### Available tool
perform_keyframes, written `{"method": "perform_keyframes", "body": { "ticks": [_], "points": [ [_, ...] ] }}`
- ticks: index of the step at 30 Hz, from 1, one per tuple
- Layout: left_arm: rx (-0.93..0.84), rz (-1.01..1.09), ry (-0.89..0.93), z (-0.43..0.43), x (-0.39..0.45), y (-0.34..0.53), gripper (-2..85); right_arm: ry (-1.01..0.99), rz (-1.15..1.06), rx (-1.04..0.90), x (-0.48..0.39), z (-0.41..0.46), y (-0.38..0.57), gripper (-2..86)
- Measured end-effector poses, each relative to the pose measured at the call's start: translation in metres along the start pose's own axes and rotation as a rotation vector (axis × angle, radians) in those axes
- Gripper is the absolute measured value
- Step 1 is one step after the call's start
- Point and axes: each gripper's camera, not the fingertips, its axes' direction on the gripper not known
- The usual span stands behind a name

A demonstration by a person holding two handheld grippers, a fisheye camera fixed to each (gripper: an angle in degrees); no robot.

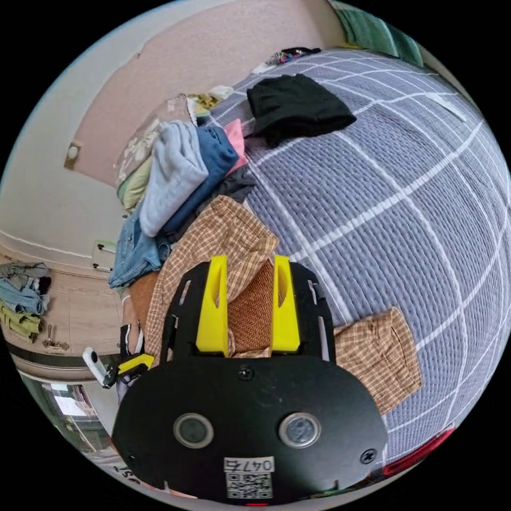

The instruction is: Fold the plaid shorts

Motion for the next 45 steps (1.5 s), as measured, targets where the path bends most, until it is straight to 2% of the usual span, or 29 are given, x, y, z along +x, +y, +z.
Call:
{"method": "perform_keyframes", "body": {
  "ticks": [2, 3, 5, 7, 10, 13, 15, 17, 22, 24, 29, 33, 36, 38, 40, 42, 45],
  "points": [
    [-0.033, 0.005, 0.004, 0.001, 0.003, -0.009, -1.0, 0.021, -0.052, -0.106, -0.006, 0.020, -0.010, 0.5],
    [-0.039, 0.008, 0.003, 0.002, 0.005, -0.011, -1.0, 0.039, -0.074, -0.091, -0.009, 0.019, -0.010, 0.1],
    [-0.054, 0.034, -0.025, 0.000, 0.013, -0.019, -1.0, 0.110, -0.249, 0.118, -0.030, -0.012, -0.002, -0.6],
    [-0.063, 0.063, -0.055, -0.002, 0.020, -0.026, -1.0, 0.170, -0.339, 0.213, -0.037, -0.028, 0.008, -0.3],
    [-0.095, 0.101, -0.074, -0.001, 0.031, -0.036, -1.0, 0.315, -0.224, 0.156, -0.009, -0.019, 0.010, 3.5],
    [-0.121, 0.116, -0.096, -0.003, 0.041, -0.043, -1.0, 0.333, -0.069, 0.032, 0.032, -0.002, 0.012, 8.5],
    [-0.119, 0.116, -0.120, -0.008, 0.045, -0.045, -1.0, 0.307, -0.022, 0.107, 0.043, -0.009, 0.027, 7.6],
    [-0.120, 0.090, -0.144, -0.015, 0.047, -0.048, -1.0, 0.271, -0.068, 0.226, 0.039, -0.017, 0.049, 5.0],
    [-0.128, 0.001, -0.144, -0.025, 0.041, -0.056, -1.0, 0.212, -0.248, 0.130, 0.021, 0.001, 0.073, 2.8],
    [-0.124, 0.001, -0.194, -0.030, 0.042, -0.062, -1.0, 0.223, -0.254, 0.173, 0.025, -0.007, 0.093, 2.6],
    [-0.065, 0.004, -0.441, -0.054, 0.053, -0.080, -0.9, 0.212, -0.076, 0.288, 0.098, -0.051, 0.184, 2.6],
    [0.023, 0.037, -0.395, -0.077, 0.065, -0.075, -0.5, 0.221, 0.056, 0.276, 0.153, -0.067, 0.254, 3.1],
    [0.114, 0.183, -0.285, -0.102, 0.094, -0.065, 1.5, 0.186, 0.128, 0.253, 0.185, -0.065, 0.301, 3.8],
    [-0.003, 0.393, -0.077, -0.101, 0.129, -0.062, 4.3, 0.154, 0.150, 0.233, 0.200, -0.055, 0.323, 4.6],
    [-0.138, 0.519, 0.027, -0.089, 0.159, -0.054, 6.2, 0.112, 0.150, 0.214, 0.206, -0.044, 0.329, 5.1],
    [-0.245, 0.641, 0.020, -0.076, 0.193, -0.039, 6.8, 0.067, 0.139, 0.201, 0.210, -0.032, 0.328, 5.6],
    [-0.376, 0.844, -0.179, -0.057, 0.244, -0.016, 7.2, 0.013, 0.138, 0.163, 0.216, -0.012, 0.319, 6.0]
  ]
}}
